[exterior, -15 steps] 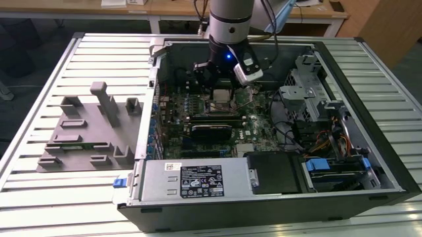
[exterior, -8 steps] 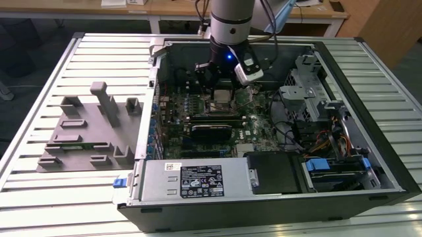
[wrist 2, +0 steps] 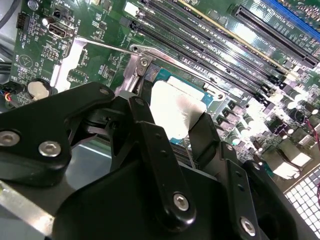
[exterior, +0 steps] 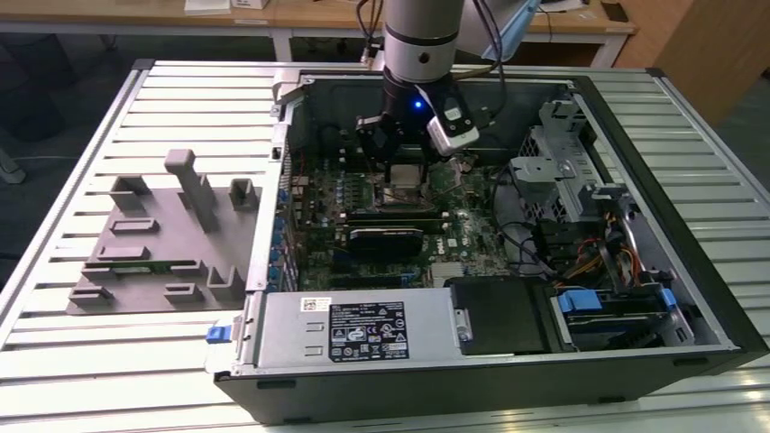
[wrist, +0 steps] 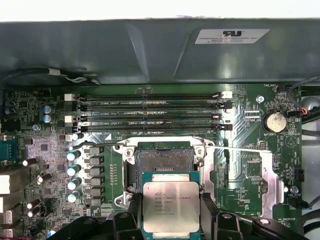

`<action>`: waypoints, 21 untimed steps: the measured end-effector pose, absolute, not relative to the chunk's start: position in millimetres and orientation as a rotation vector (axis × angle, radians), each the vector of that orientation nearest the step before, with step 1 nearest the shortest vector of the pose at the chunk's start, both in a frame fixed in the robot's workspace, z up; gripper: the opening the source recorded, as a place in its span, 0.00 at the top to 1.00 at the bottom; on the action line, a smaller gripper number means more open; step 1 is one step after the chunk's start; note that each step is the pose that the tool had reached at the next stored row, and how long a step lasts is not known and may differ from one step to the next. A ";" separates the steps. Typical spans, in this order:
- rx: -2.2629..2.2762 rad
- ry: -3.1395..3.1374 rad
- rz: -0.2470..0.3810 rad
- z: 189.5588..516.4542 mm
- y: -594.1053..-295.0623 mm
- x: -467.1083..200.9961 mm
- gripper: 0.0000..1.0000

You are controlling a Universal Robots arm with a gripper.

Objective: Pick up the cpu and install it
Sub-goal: 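Place the cpu into insertion slot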

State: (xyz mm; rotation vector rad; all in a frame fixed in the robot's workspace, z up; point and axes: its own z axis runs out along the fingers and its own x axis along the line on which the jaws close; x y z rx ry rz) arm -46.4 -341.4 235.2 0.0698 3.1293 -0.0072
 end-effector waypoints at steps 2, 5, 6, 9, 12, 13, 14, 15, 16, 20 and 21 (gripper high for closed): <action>0.070 3.129 -0.007 235.1 -341.4 -46.4 0.46; 0.070 3.129 -0.007 235.0 -341.4 -46.4 0.46; 0.070 3.129 -0.007 235.0 -341.4 -46.4 0.46; 0.070 3.129 -0.007 235.0 -341.4 -46.4 0.46; 0.073 3.129 -0.007 235.0 -341.4 -46.4 0.46; 0.084 3.129 -0.007 235.0 -341.4 -46.4 0.46; 0.100 3.128 -0.007 234.9 -341.4 -46.4 0.46; 0.119 3.128 -0.007 234.9 -341.4 -46.4 0.46; 0.139 3.127 -0.007 234.9 -341.4 -46.4 0.46; 0.227 3.122 -0.008 234.9 -341.4 -46.4 0.46; 0.251 3.120 -0.008 234.9 -341.4 -46.4 0.46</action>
